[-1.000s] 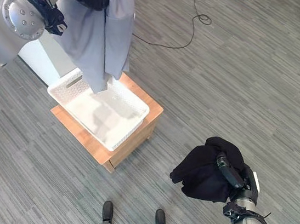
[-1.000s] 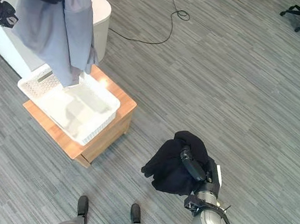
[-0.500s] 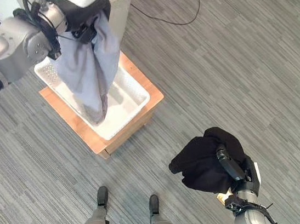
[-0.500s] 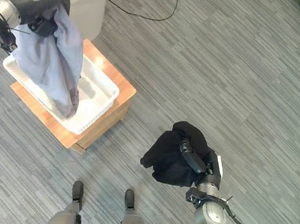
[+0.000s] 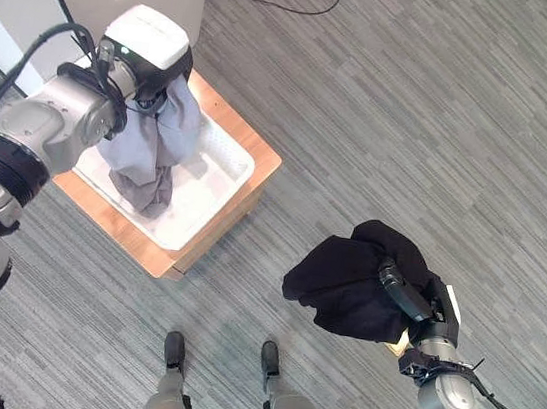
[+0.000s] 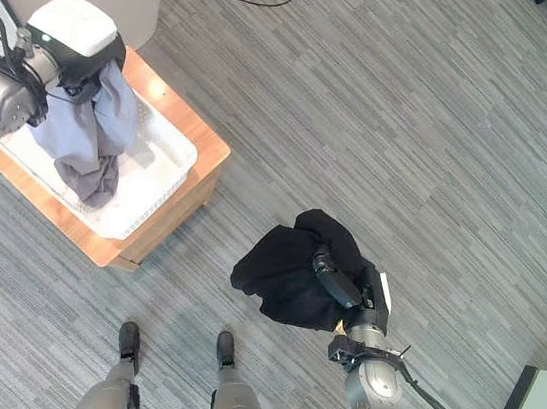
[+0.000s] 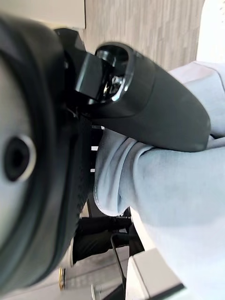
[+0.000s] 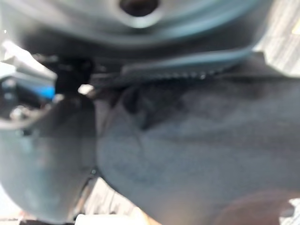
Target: Pick up bed clothes into laundry basket.
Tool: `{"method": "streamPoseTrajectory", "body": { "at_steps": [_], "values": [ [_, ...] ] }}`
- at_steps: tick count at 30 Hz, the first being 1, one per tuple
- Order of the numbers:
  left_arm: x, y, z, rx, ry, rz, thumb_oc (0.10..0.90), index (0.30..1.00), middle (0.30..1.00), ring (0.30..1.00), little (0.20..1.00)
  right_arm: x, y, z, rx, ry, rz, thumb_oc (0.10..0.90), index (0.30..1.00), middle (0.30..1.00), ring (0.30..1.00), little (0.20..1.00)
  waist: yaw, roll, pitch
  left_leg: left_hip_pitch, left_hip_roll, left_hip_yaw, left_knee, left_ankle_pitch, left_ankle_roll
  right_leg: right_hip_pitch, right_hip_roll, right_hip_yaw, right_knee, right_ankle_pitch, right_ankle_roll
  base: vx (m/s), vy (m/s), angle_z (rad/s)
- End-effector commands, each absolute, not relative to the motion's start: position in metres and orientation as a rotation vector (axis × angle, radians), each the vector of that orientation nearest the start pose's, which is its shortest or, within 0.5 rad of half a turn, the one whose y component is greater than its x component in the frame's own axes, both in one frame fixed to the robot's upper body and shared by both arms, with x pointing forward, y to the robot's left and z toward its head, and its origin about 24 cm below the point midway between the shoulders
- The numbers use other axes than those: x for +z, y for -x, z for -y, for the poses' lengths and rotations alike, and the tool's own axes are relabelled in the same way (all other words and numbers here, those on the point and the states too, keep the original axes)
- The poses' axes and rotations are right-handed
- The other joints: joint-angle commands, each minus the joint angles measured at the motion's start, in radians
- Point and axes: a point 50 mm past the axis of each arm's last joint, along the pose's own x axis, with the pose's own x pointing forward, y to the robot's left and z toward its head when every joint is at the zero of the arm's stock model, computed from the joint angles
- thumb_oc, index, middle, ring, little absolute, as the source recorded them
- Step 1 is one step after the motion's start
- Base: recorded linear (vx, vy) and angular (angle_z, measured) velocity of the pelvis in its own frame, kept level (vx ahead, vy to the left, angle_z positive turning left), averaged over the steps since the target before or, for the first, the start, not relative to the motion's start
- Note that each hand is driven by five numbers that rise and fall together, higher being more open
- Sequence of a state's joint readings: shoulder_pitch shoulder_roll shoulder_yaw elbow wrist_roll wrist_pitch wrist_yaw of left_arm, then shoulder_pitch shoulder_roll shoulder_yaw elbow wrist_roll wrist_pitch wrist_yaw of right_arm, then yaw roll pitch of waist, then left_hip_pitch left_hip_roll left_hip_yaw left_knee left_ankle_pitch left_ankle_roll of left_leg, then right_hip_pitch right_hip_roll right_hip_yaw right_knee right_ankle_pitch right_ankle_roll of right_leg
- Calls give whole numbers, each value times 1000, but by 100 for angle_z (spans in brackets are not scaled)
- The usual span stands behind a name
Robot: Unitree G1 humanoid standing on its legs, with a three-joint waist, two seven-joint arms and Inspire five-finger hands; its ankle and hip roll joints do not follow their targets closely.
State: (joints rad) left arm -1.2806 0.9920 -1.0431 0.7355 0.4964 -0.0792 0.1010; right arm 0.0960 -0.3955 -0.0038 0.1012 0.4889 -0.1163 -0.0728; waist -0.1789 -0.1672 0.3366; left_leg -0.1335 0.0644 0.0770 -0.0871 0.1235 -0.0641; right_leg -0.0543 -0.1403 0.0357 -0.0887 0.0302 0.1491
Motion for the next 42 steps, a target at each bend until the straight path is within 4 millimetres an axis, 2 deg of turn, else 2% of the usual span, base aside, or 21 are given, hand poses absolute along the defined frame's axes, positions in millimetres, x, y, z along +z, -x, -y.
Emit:
{"method": "streamPoseTrajectory", "body": {
  "at_steps": [1, 6, 7, 8, 10, 14, 18, 22, 26, 27, 29, 32, 34, 36, 37, 38, 39, 40, 41, 42],
  "values": [
    [315, -387, -248, 260, -1883, 364, 400, 300, 300, 300, 300, 82, -236, 270, -207, -8, 201, 400, 300, 300, 300, 300, 22, 21, -48, 31, 46, 36, 4, -79, -32, -37, -34, -22, 40, -7, 91, 1, 7, -4],
    [310, -389, -255, 257, -1889, 294, 400, 300, 300, 300, 300, 83, -238, 271, -213, -12, 203, 400, 300, 300, 300, 300, 24, 22, -46, 38, 48, 39, 3, -81, -33, -33, -33, -28, 42, -11, 90, -3, -4, -1],
    [310, -388, -264, 269, -1858, 227, 400, 300, 300, 300, 300, 81, -239, 271, -212, -20, 189, 400, 300, 300, 300, 300, 29, 25, -45, 40, 47, 39, 2, -80, -33, -29, -33, -34, 42, -13, 88, -9, -12, -4],
    [310, -388, -264, 269, -1857, 226, 402, 302, 302, 302, 302, 81, -239, 271, -211, -20, 189, 400, 300, 300, 300, 300, 29, 25, -44, 41, 47, 39, 2, -80, -33, -28, -33, -34, 42, -13, 88, -9, -17, -4],
    [317, -386, -264, 283, -1837, 246, 800, 900, 900, 900, 900, 79, -240, 270, -205, -22, 180, 400, 300, 300, 300, 300, 34, 27, -44, 42, 47, 37, 2, -80, -34, -24, -34, -40, 41, -15, 87, 0, 0, 0],
    [327, -380, -266, 289, -1788, 285, 800, 900, 900, 900, 900, 81, -242, 269, -190, -16, 176, 400, 300, 300, 300, 300, 46, 34, -47, 43, 46, 32, 1, -79, -36, -20, -36, -49, 42, -18, 86, 0, 0, 0],
    [353, -364, -260, 255, -1828, 306, 800, 900, 900, 900, 900, 74, -240, 276, -216, -6, 131, 400, 300, 300, 300, 300, 67, 53, -52, 43, 40, 20, 0, -80, -36, -6, -43, -68, 40, -18, 88, 1, -9, 3],
    [377, -345, -248, 260, -1850, 430, 800, 900, 900, 900, 900, 65, -234, 279, -235, -13, 92, 400, 300, 300, 300, 300, 88, 55, -56, 46, 33, 9, 0, -81, -37, 9, -47, -85, 37, -22, 87, 10, -21, 22],
    [383, -333, -248, 226, -1859, 457, 800, 900, 900, 900, 900, 63, -232, 279, -234, -9, 81, 400, 300, 300, 300, 300, 97, 64, -63, 48, 29, 1, 0, -81, -38, 16, -50, -93, 37, -24, 87, -4, -2, 6],
    [389, -322, -245, 207, -1857, 515, 800, 900, 900, 900, 900, 61, -232, 277, -216, -8, 71, 400, 300, 300, 300, 300, 106, 73, -70, 50, 26, -3, 0, -80, -38, 22, -54, -102, 38, -26, 88, 6, 6, 5],
    [390, -322, -245, 207, -1858, 514, 800, 900, 900, 900, 900, 61, -232, 277, -215, -9, 71, 400, 300, 300, 300, 300, 105, 72, -70, 50, 26, -4, 0, -80, -38, 22, -54, -103, 38, -26, 88, 3, 3, 2],
    [398, -305, -247, 212, -1794, 607, 800, 900, 900, 900, 900, 64, -230, 287, -247, 36, 69, 400, 300, 300, 300, 300, 121, 73, -80, 54, 20, -15, 0, -78, -38, 31, -60, -115, 45, -29, 90, 6, 10, 7],
    [401, -291, -254, 203, -1673, 664, 800, 900, 900, 900, 900, 76, -227, 308, -308, 95, 98, 400, 300, 300, 300, 300, 135, 63, -86, 59, 16, -21, 0, -80, -37, 38, -65, -120, 47, -30, 93, 16, 20, 7],
    [396, -281, -264, 183, -1511, 712, 800, 900, 900, 900, 900, 100, -221, 338, -404, 185, 152, 400, 300, 300, 300, 300, 162, 31, -95, 63, 15, -28, 0, -82, -38, 42, -68, -124, 51, -31, 91, 0, 47, 12],
    [376, -277, -280, 207, -1212, 779, 800, 900, 900, 900, 900, 140, -209, 383, -549, 334, 214, 400, 300, 300, 300, 300, 196, 24, -101, 63, 10, -32, 0, -69, -38, 41, -73, -125, 59, -23, 87, -29, 63, 11],
    [356, -271, -292, 250, -1050, 802, 800, 900, 900, 900, 900, 165, -207, 400, -591, 421, 246, 400, 300, 300, 300, 300, 198, 42, -105, 66, 8, -34, 1, -69, -37, 44, -75, -124, 64, -24, 85, 18, 46, 5],
    [352, -268, -296, 260, -1041, 795, 800, 900, 900, 900, 900, 168, -209, 400, -582, 433, 251, 400, 300, 300, 300, 300, 190, 53, -111, 71, 9, -34, 0, -84, -38, 50, -75, -122, 60, -35, 86, 45, 6, 1],
    [352, -268, -296, 260, -1041, 795, 800, 900, 900, 900, 900, 168, -209, 400, -582, 433, 251, 400, 300, 300, 300, 300, 190, 53, -111, 71, 9, -34, 0, -84, -38, 50, -75, -122, 60, -35, 86, -6, -3, -4],
    [290, -257, -318, 342, -547, 788, 800, 900, 900, 900, 900, 213, -211, 425, -666, 582, 270, 400, 300, 300, 300, 300, 202, 35, -113, 66, 4, -50, 4, -77, -36, 49, -78, -129, 70, -31, 79, -16, -2, 6],
    [287, -255, -320, 347, -539, 783, 800, 900, 900, 900, 900, 216, -213, 424, -659, 591, 273, 400, 300, 300, 300, 300, 195, 42, -119, 71, 4, -50, 2, -89, -37, 54, -79, -129, 68, -40, 80, -51, -22, 14]
  ]
}}
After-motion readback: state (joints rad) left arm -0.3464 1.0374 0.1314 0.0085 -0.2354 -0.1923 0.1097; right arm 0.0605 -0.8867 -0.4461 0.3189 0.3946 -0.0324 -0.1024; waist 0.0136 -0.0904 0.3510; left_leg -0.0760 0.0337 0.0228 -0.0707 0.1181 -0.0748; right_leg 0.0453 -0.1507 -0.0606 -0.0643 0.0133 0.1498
